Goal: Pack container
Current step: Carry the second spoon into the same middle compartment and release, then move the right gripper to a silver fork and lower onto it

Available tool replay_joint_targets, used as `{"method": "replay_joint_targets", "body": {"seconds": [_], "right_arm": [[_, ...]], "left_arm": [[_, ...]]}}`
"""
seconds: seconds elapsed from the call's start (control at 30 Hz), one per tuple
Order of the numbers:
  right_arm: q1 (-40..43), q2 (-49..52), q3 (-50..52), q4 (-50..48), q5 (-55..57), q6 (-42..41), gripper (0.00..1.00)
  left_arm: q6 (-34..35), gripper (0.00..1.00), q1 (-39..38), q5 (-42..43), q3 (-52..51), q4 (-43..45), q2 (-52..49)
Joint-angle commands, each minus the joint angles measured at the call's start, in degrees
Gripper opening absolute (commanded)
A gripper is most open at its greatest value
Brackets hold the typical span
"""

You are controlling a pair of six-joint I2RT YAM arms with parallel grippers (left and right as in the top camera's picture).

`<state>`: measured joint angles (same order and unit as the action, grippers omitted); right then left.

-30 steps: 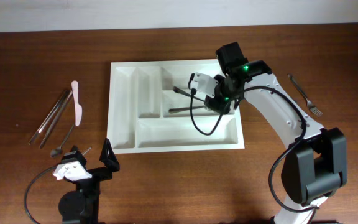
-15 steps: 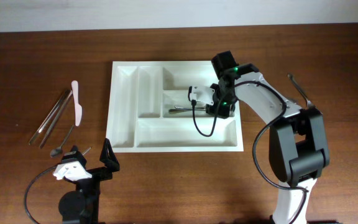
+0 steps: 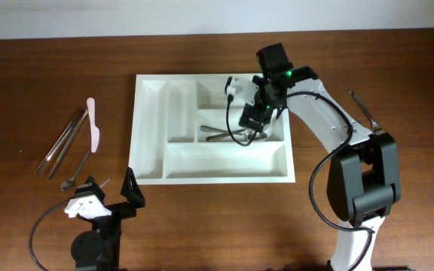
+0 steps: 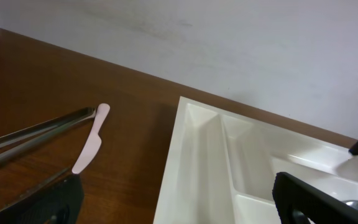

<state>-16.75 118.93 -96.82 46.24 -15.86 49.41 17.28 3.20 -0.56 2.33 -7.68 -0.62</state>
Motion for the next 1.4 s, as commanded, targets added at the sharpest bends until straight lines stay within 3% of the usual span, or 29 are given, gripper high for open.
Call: {"method": "replay_joint_targets", "body": {"seconds": [0.0, 0.13, 0.4, 0.5, 0.63, 0.83, 0.87, 0.9, 0.93, 1.03, 1.17, 1.27, 1.33, 1.37], "right_arm": [[2.4, 0.3, -10.4, 3.0, 0.3, -17.4, 0.99], [7.2, 0.3, -20.4, 12.9, 0.0, -30.6, 0.99], [18.4, 0.4, -22.1, 22.4, 0.1, -33.5, 0.99], [23.3, 0.5, -21.9, 22.6, 0.1, -40.1, 0.9], [29.0, 0.5, -19.9, 22.6, 0.5, -53.2, 0.85], [31.2, 0.5, -13.7, 23.9, 15.0, -72.7, 0.84], [31.1, 0.5, -12.8, 23.4, 14.4, -73.9, 0.86], [30.8, 0.5, -12.1, 22.2, 10.9, -73.9, 0.95], [30.6, 0.5, -11.9, 22.0, 6.1, -73.9, 0.99], [30.3, 0.5, -11.9, 21.9, -1.8, -73.9, 0.99], [29.6, 0.5, -11.9, 17.4, -3.4, -74.6, 1.0], [28.3, 0.5, -11.8, 16.0, 3.0, -89.4, 0.95], [27.1, 0.5, -11.8, 17.7, 9.9, -105.5, 0.95], [26.8, 0.5, -11.8, 18.0, 11.0, -108.4, 0.94]], "left_arm": [[-1.1, 0.99, 0.3, 0.8, -0.4, 0.1, 0.3], [-1.1, 0.99, 0.3, 0.8, -0.4, 0.1, 0.3], [-1.1, 0.99, 0.3, 0.8, -0.4, 0.1, 0.3], [-1.1, 0.99, 0.3, 0.8, -0.4, 0.1, 0.3], [-1.1, 0.99, 0.3, 0.8, -0.4, 0.1, 0.3], [-1.1, 0.99, 0.3, 0.8, -0.4, 0.1, 0.3], [-1.1, 0.99, 0.3, 0.8, -0.4, 0.1, 0.3], [-1.1, 0.99, 0.3, 0.8, -0.4, 0.1, 0.3], [-1.1, 0.99, 0.3, 0.8, -0.4, 0.1, 0.3], [-1.1, 0.99, 0.3, 0.8, -0.4, 0.1, 0.3], [-1.1, 0.99, 0.3, 0.8, -0.4, 0.1, 0.3], [-1.1, 0.99, 0.3, 0.8, -0.4, 0.1, 0.3], [-1.1, 0.99, 0.3, 0.8, -0.4, 0.1, 0.3], [-1.1, 0.99, 0.3, 0.8, -0.4, 0.1, 0.3]]}}
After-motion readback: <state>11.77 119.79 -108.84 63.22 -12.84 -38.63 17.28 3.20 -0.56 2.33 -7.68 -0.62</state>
